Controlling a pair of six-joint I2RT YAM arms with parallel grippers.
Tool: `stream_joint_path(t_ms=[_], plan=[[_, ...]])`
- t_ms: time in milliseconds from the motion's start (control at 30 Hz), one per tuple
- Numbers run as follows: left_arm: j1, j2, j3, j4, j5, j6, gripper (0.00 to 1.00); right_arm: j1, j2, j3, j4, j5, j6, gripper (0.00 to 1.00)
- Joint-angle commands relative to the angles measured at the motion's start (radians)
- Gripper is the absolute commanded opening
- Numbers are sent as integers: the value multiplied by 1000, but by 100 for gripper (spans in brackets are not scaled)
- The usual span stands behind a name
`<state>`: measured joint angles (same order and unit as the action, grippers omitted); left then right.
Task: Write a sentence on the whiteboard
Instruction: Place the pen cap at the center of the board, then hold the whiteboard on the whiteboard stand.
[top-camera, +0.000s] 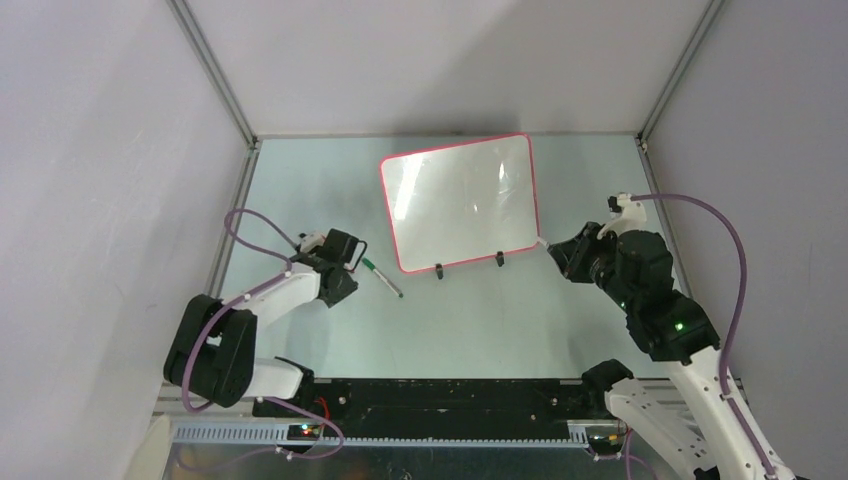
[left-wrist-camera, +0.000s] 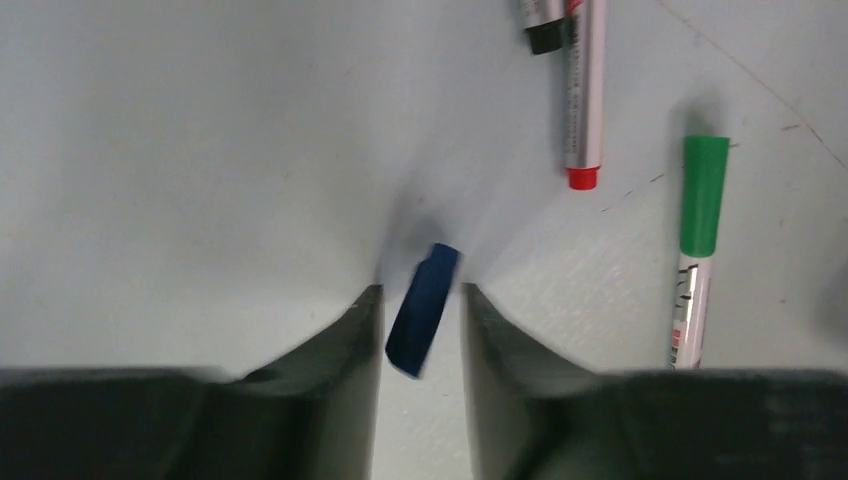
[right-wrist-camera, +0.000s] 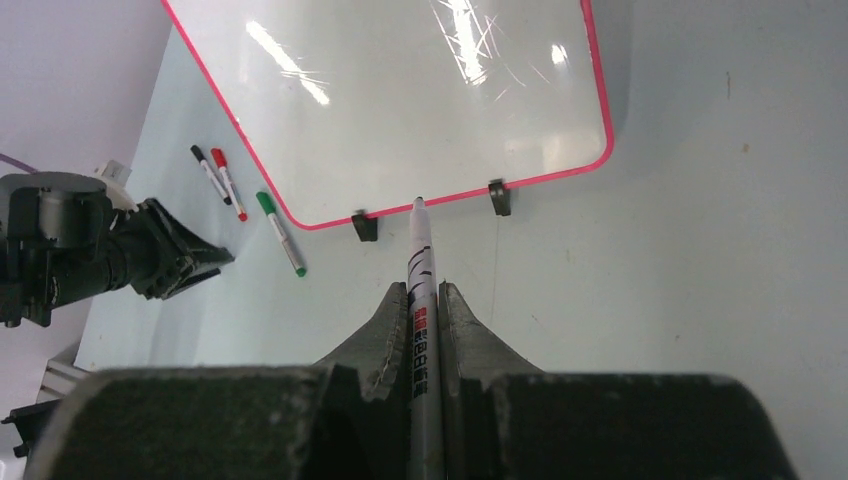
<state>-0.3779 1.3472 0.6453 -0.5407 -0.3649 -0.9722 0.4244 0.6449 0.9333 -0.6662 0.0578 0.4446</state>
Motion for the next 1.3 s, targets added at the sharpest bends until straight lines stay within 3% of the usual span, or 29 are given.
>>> stream_joint_path(t_ms=[0, 67, 233, 467, 800, 1033, 1133, 1267], plan=[[41, 2, 9, 68, 74, 26, 58, 2, 4, -7, 37, -39, -18, 0], [58, -19, -4, 91, 97, 35, 74, 1, 5, -7, 37, -46, -17, 0], [71, -95, 12, 52, 81, 62, 82, 1, 0, -7, 47, -78, -21, 0], [49, -365, -20, 114, 140, 150, 99, 1, 35, -7, 76, -149, -44, 0], [28, -523, -58, 198, 182, 213, 99, -99, 39, -39, 107, -337, -86, 0], [20, -613, -210, 538, 276, 338, 99, -126, -6, -122, 190, -328, -54, 0], [20, -639, -267, 672, 245, 340, 99, -129, 17, -130, 205, -309, -50, 0], [20, -594, -261, 732, 196, 368, 99, -132, 23, -132, 209, -295, -12, 0]])
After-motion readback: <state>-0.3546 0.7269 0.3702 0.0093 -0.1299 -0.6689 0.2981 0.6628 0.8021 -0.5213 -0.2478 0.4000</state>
